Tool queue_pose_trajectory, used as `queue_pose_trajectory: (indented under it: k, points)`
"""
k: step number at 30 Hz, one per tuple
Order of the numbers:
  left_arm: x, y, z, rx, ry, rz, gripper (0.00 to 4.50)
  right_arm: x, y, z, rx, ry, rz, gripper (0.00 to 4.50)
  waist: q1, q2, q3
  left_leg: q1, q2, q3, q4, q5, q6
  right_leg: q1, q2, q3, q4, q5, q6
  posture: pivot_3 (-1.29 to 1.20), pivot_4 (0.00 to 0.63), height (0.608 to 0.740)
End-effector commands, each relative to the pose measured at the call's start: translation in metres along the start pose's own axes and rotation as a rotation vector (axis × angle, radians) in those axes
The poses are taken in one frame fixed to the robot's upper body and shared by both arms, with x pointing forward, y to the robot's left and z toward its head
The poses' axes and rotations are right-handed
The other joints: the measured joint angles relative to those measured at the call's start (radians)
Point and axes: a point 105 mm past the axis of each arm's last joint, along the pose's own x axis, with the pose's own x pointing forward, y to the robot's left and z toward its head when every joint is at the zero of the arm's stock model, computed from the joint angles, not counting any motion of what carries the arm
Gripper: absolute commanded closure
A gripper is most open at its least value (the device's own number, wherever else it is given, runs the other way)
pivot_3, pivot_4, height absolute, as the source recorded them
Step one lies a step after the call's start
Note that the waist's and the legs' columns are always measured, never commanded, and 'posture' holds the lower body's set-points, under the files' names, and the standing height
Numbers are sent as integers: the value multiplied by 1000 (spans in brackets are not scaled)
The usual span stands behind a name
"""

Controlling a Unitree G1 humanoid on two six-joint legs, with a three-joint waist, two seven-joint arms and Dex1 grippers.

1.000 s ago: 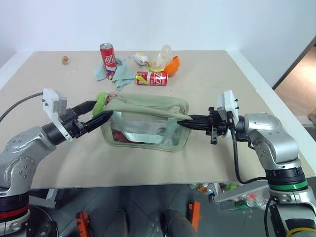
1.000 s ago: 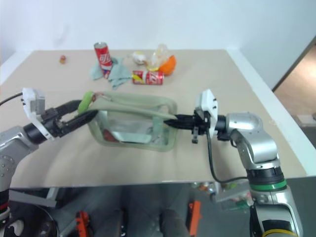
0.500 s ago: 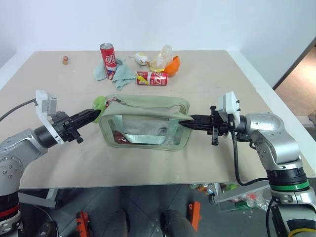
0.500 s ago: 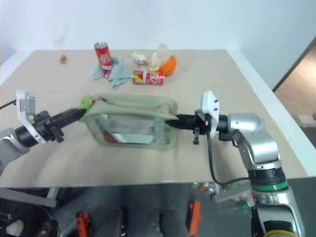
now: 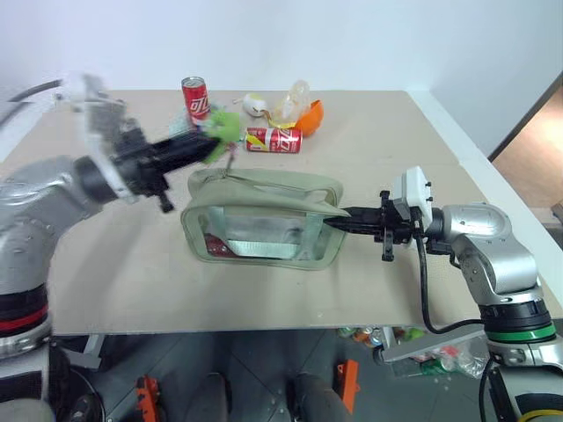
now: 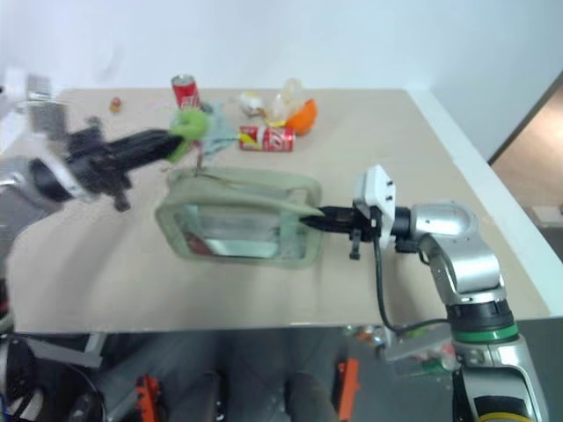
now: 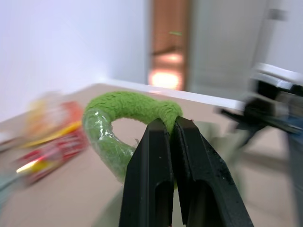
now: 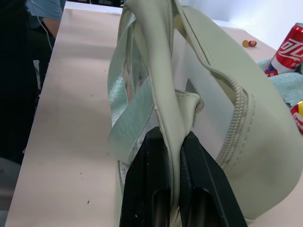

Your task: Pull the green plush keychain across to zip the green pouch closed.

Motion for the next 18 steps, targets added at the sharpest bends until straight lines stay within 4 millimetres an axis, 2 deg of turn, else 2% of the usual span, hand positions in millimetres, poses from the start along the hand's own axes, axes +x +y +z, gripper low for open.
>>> queue_pose_trajectory:
  k: [1, 5, 7, 11, 15, 16, 18]
  points:
    - [41, -21, -31, 47, 94, -199, 4363, -4, -6, 5, -47, 5, -15, 4500, 0, 0, 0, 0, 0, 0, 0, 0, 0, 0, 0, 0, 0, 0, 0, 0, 150, 740]
    - [51, -24, -54, 78, 212, -292, 4363, -3, -7, 5, -59, 5, -22, 4500, -3, 0, 0, 0, 1, -1, 0, 0, 0, -1, 2, -1, 0, 1, -1, 0, 150, 740]
    - [50, -22, -54, 60, 228, -322, 4363, -3, -6, 4, -61, 6, -21, 4500, -3, 0, 0, 0, 1, -1, 0, 0, 0, -1, 2, -1, 1, 0, -1, 0, 150, 740]
    - [46, -20, -45, 112, 252, -364, 3102, -4, -5, 3, -62, 8, -22, 4500, -3, 0, 0, 0, 1, -1, 1, 0, 0, 0, 1, -1, 1, 0, -1, 0, 150, 740]
    - [31, -16, -30, 148, 269, -347, 1773, -4, -6, 2, -64, 12, -23, 4500, -4, 0, 0, 0, 1, -1, 0, 0, 0, -1, 2, -1, 1, 0, -1, 0, 150, 740]
    - [25, -13, -25, 163, 274, -322, 1523, -4, -6, 2, -65, 13, -22, 4500, -4, 0, 0, 0, 1, -1, 0, 0, 0, -1, 2, -1, 1, 0, -1, 0, 150, 740]
    - [12, -9, -18, 167, 284, -271, 1523, -4, -6, 1, -64, 13, -22, 4500, -6, 0, 0, -1, 1, -1, 0, 0, 0, -1, 2, -1, 1, 0, -1, 0, 150, 740]
